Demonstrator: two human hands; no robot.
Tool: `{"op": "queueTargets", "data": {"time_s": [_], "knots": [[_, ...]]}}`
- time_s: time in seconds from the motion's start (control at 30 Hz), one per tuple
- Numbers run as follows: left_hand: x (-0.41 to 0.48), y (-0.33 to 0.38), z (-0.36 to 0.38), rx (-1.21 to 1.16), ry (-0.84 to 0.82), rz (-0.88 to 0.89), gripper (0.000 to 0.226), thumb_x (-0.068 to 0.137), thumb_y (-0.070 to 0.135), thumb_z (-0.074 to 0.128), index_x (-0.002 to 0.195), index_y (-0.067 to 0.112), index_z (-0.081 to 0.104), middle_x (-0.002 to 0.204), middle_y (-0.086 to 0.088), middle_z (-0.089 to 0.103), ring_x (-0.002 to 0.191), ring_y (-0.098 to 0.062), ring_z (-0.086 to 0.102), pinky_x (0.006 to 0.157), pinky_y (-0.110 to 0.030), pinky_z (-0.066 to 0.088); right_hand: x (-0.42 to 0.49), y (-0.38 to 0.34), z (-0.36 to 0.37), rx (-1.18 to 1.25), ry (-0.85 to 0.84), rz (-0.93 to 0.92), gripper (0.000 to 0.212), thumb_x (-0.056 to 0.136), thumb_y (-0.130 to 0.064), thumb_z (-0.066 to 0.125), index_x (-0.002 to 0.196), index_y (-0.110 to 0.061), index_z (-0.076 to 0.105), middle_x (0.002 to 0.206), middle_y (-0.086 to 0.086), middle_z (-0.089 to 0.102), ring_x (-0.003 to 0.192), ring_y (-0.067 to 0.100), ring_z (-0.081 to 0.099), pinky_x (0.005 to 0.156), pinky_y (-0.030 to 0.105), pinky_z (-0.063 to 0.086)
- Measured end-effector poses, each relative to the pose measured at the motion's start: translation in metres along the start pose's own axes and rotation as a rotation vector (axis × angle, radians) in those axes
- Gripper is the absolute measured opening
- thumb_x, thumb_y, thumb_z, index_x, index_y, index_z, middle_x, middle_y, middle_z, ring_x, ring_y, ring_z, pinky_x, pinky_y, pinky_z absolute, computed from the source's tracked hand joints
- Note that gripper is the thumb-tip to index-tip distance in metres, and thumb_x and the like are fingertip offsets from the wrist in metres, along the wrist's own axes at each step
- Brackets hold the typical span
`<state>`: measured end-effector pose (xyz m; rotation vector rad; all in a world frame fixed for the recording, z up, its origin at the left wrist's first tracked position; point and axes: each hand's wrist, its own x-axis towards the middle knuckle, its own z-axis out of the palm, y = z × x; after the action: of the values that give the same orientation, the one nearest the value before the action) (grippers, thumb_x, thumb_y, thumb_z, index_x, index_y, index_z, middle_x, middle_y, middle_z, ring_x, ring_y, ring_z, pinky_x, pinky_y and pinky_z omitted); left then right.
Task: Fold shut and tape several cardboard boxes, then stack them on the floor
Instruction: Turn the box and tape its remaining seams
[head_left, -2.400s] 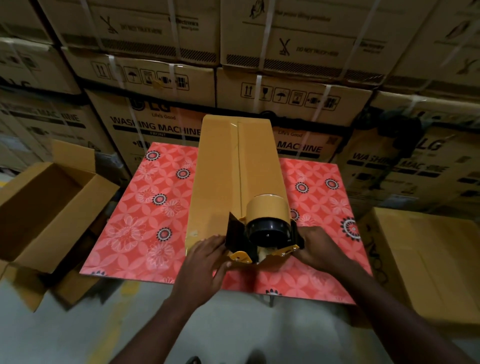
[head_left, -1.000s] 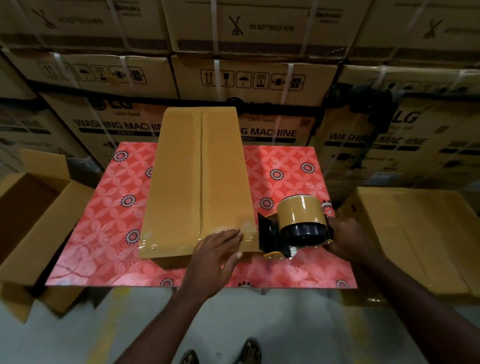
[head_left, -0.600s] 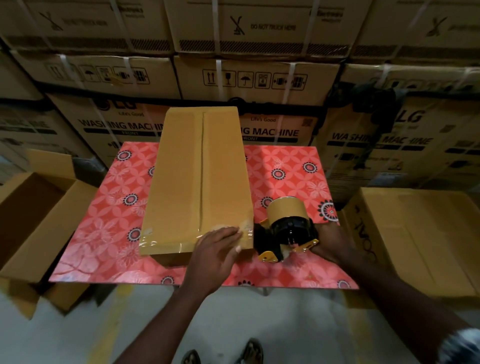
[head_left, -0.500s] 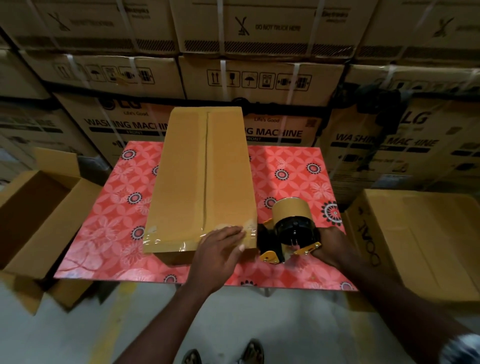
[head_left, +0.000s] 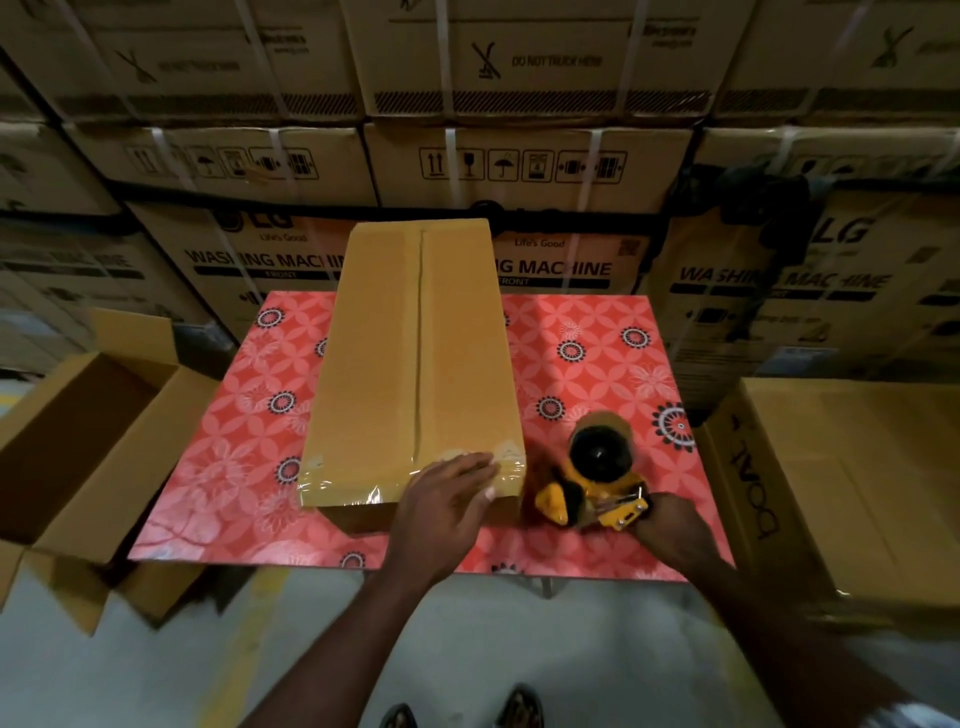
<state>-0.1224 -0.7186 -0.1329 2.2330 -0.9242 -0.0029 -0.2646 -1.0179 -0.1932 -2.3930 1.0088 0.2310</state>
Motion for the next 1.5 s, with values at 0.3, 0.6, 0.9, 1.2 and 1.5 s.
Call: {"op": "queueTargets", "data": {"time_s": [0.3, 0.6, 0.9, 1.2, 1.5], "knots": [[0.000, 0.002, 0.000, -0.011, -0.004, -0.022, 0.037, 0.100, 0.047, 0.049, 0.130, 0.036, 0.067, 0.137, 0.023, 0.060, 0.128, 0.003, 0.052, 0.111, -0.032, 0.039, 0.011, -0.011, 0.062, 0.924, -0.146, 0.501, 0.039, 0.089, -0.038, 0.076, 0.095, 0.000, 0.071, 0.081, 0.017, 0.072, 0.070, 0.030, 0.068, 0.066, 0.035, 0.051], [0.000, 0.002, 0.001, -0.009, 0.002, -0.028, 0.036, 0.102, 0.042, 0.047, 0.129, 0.034, 0.069, 0.136, 0.021, 0.061, 0.127, -0.001, 0.054, 0.110, -0.036, 0.039, -0.031, -0.087, 0.041, 0.715, 0.015, -0.374, 0.043, 0.099, -0.057, 0.051, 0.122, -0.025, 0.067, 0.119, -0.012, 0.069, 0.114, 0.007, 0.064, 0.092, 0.028, 0.049], [0.002, 0.006, -0.001, -0.002, 0.012, -0.001, 0.032, 0.101, 0.032, 0.053, 0.127, 0.031, 0.070, 0.134, 0.017, 0.064, 0.122, -0.002, 0.057, 0.105, -0.031, 0.042, -0.035, -0.114, 0.077, 0.577, 0.326, -0.642, 0.038, 0.101, -0.009, 0.053, 0.139, -0.005, 0.060, 0.117, 0.001, 0.071, 0.102, 0.005, 0.067, 0.089, 0.013, 0.049], [0.001, 0.005, 0.000, -0.002, 0.028, 0.004, 0.030, 0.102, 0.031, 0.053, 0.127, 0.031, 0.070, 0.133, 0.017, 0.064, 0.122, -0.001, 0.057, 0.104, -0.031, 0.043, -0.034, -0.114, 0.082, 0.322, 0.436, -0.726, 0.045, 0.097, -0.023, 0.055, 0.133, 0.003, 0.062, 0.096, 0.016, 0.076, 0.074, 0.026, 0.072, 0.067, 0.029, 0.053], [0.000, 0.006, 0.009, -0.018, 0.111, 0.002, 0.024, 0.098, 0.028, 0.060, 0.118, 0.027, 0.075, 0.126, 0.014, 0.069, 0.118, -0.007, 0.061, 0.101, -0.039, 0.046, -0.039, -0.116, 0.029, 0.644, 0.359, -0.770, 0.035, 0.099, -0.020, 0.061, 0.132, -0.011, 0.067, 0.139, 0.003, 0.062, 0.129, 0.005, 0.058, 0.106, 0.024, 0.047]]}}
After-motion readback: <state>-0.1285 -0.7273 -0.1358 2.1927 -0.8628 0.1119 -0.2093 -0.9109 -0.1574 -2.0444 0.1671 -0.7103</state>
